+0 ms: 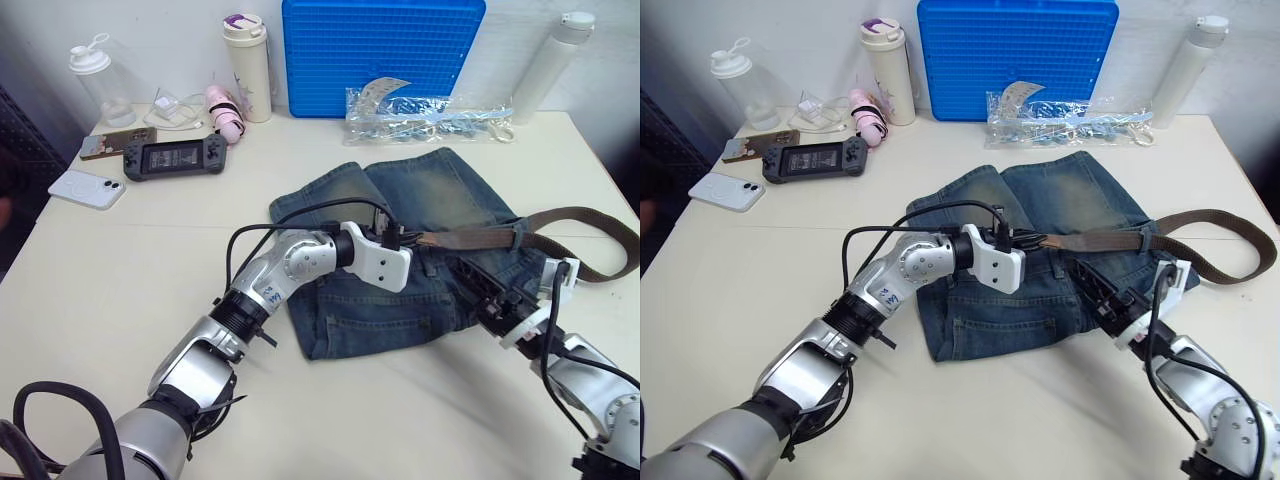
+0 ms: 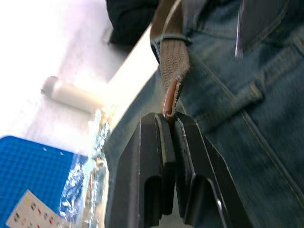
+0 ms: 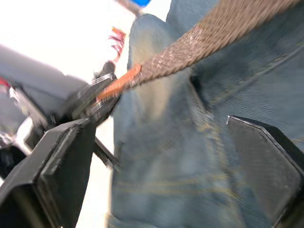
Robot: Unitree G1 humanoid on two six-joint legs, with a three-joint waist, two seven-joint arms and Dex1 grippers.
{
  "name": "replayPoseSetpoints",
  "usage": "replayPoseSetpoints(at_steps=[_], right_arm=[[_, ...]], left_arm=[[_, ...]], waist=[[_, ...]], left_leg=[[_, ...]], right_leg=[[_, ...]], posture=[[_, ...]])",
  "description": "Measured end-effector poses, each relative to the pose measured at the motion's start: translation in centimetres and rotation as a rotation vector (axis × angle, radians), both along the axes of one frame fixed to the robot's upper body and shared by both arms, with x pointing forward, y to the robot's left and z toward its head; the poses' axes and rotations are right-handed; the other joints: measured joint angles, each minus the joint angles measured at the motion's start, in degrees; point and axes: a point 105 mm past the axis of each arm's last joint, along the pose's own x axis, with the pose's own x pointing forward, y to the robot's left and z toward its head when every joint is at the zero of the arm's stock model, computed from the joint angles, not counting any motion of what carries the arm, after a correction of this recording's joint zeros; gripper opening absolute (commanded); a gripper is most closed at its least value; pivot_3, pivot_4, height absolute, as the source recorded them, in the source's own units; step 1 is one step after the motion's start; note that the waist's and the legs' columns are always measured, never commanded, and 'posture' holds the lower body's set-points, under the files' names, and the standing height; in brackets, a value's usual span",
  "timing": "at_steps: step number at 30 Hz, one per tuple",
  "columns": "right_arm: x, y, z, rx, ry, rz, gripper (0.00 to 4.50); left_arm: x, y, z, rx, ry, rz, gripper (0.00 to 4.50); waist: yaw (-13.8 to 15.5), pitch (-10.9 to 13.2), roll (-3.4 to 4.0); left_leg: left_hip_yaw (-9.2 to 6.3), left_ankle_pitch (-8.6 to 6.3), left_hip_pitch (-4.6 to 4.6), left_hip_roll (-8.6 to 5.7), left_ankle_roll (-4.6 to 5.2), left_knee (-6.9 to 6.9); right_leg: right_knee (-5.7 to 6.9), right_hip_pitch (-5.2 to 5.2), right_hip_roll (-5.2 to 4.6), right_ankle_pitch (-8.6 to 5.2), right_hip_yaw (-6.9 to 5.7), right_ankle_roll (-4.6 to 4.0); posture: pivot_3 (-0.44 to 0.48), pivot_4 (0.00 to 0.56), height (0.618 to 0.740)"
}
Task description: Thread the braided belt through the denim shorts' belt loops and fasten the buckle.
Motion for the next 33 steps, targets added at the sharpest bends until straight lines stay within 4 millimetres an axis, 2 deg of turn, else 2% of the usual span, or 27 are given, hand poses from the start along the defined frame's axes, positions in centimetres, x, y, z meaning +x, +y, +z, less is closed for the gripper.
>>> replayPoseSetpoints(at_steps=[2,4,9,10,12,17,19,20,21,24,25,27,28,29,30,33], right_arm=[[0.4,0.4,0.3,0.031,-0.001,-0.011,4.45],[1.1,0.2,0.9,0.067,-0.015,-0.051,4.45],[2.5,-0.6,0.8,0.134,-0.006,-0.116,4.45],[2.9,-1.0,0.7,0.151,-0.002,-0.136,4.07],[3.1,-1.2,0.6,0.160,0.002,-0.146,3.66],[3.2,-1.3,0.4,0.154,0.005,-0.137,1.11],[3.2,-1.2,0.4,0.138,-0.002,-0.127,0.11],[3.2,-1.1,0.5,0.116,-0.008,-0.116,0.00],[3.2,-1.2,0.4,0.105,-0.009,-0.117,0.00],[3.4,-1.9,0.2,0.063,-0.014,-0.131,0.00],[3.4,-2.4,0.3,0.028,-0.027,-0.134,0.00],[3.5,-3.3,0.6,-0.056,-0.063,-0.138,0.00],[3.4,-3.4,0.7,-0.073,-0.074,-0.136,0.00],[3.4,-3.8,1.1,-0.101,-0.101,-0.139,0.00],[3.5,-4.0,1.2,-0.124,-0.119,-0.137,0.00],[4.0,-4.8,0.5,-0.175,-0.128,-0.143,0.00]], left_arm=[[-0.1,-0.1,0.0,-0.003,-0.003,-0.009,0.00],[-0.2,-0.2,0.1,-0.003,-0.005,-0.013,0.00],[-0.4,-0.4,0.1,-0.005,-0.005,-0.021,0.00],[-0.4,-0.3,0.0,-0.004,-0.005,-0.021,0.00],[-0.4,-0.3,0.0,-0.003,-0.004,-0.021,0.00],[-0.4,-0.3,-0.2,0.005,0.006,-0.023,0.00],[-0.5,-0.1,-0.8,0.014,0.072,-0.034,0.00],[-0.6,0.1,-1.4,0.002,0.129,-0.038,0.82],[-0.7,0.2,-1.6,-0.003,0.157,-0.043,1.03],[-1.0,0.4,-1.9,-0.012,0.242,-0.063,2.21],[-0.9,0.8,-1.6,-0.024,0.286,-0.059,2.47],[-0.4,1.9,-1.0,-0.077,0.409,-0.038,3.48],[-0.3,2.2,-0.9,-0.090,0.438,-0.033,3.67],[0.0,3.1,-0.7,-0.114,0.508,-0.013,4.32],[0.2,3.9,-0.6,-0.130,0.577,0.007,4.46],[0.1,6.6,-1.2,-0.128,0.772,0.052,4.46]], waist=[[0.2,0.0,0.00],[0.2,0.0,0.00],[0.1,0.0,0.00],[0.1,0.0,0.00],[0.1,0.0,0.00],[0.1,0.0,0.00],[0.0,0.0,0.03],[-0.1,0.0,0.04],[-0.1,0.0,0.04],[0.0,0.0,0.04],[0.0,0.0,0.04],[-0.1,0.0,0.05],[-0.2,0.0,0.05],[-0.3,0.0,0.05],[-0.5,0.0,0.05],[-1.0,0.0,0.05]], left_leg=[[0.00,0.00,-0.01,-0.03,0.01,0.00],[0.02,0.00,-0.01,-0.05,0.03,0.01],[0.03,0.00,0.00,-0.05,0.04,0.00],[0.04,0.00,-0.01,-0.05,0.04,0.00],[0.04,0.00,0.00,-0.05,0.05,0.00],[0.04,0.00,0.00,-0.04,0.05,0.00],[0.05,-0.01,0.00,-0.03,0.06,0.00],[0.05,-0.01,0.00,-0.02,0.06,0.00],[0.03,-0.01,-0.02,-0.02,0.06,0.00],[0.06,-0.01,-0.02,-0.03,0.06,0.01],[0.07,-0.01,-0.02,-0.04,0.07,0.01],[0.08,-0.01,-0.02,-0.05,0.09,0.01],[0.08,-0.01,-0.01,-0.05,0.09,0.01],[0.06,-0.01,0.00,-0.02,0.09,0.00],[0.07,-0.01,0.00,-0.03,0.09,0.00],[0.03,-0.01,0.00,-0.04,0.09,0.00]], right_leg=[[0.02,0.00,-0.01,0.00,-0.01,0.00],[0.02,0.00,-0.03,0.00,0.00,0.00],[0.05,-0.01,-0.02,0.00,-0.01,0.00],[0.05,-0.01,-0.03,0.00,-0.01,0.00],[0.05,-0.01,-0.03,0.00,-0.01,0.00],[0.06,-0.02,-0.03,0.00,-0.01,0.00],[0.06,-0.03,-0.03,0.00,0.00,0.00],[0.06,-0.04,-0.03,0.00,0.00,0.00],[0.06,-0.05,-0.03,0.00,-0.02,0.00],[0.07,-0.05,-0.05,0.00,-0.01,0.00],[0.07,-0.05,-0.06,0.00,-0.01,0.00],[0.08,-0.05,-0.09,0.00,-0.03,0.00],[0.08,-0.05,-0.09,0.00,-0.02,0.00],[0.08,-0.05,-0.07,0.00,-0.06,0.00],[0.09,-0.05,-0.07,0.00,-0.06,0.00],[0.10,-0.03,-0.07,0.00,-0.07,0.00]], posture=[[0.000,0.150,0.693],[0.000,0.150,0.693],[0.000,0.150,0.693],[0.000,0.150,0.693],[0.000,0.150,0.693],[0.000,0.150,0.693],[0.000,0.150,0.693],[0.000,0.150,0.693],[0.000,0.150,0.693],[0.000,0.150,0.693],[0.000,0.150,0.693],[0.000,0.150,0.693],[0.000,0.150,0.693],[0.000,0.150,0.693],[0.000,0.150,0.693],[0.000,0.150,0.693]])
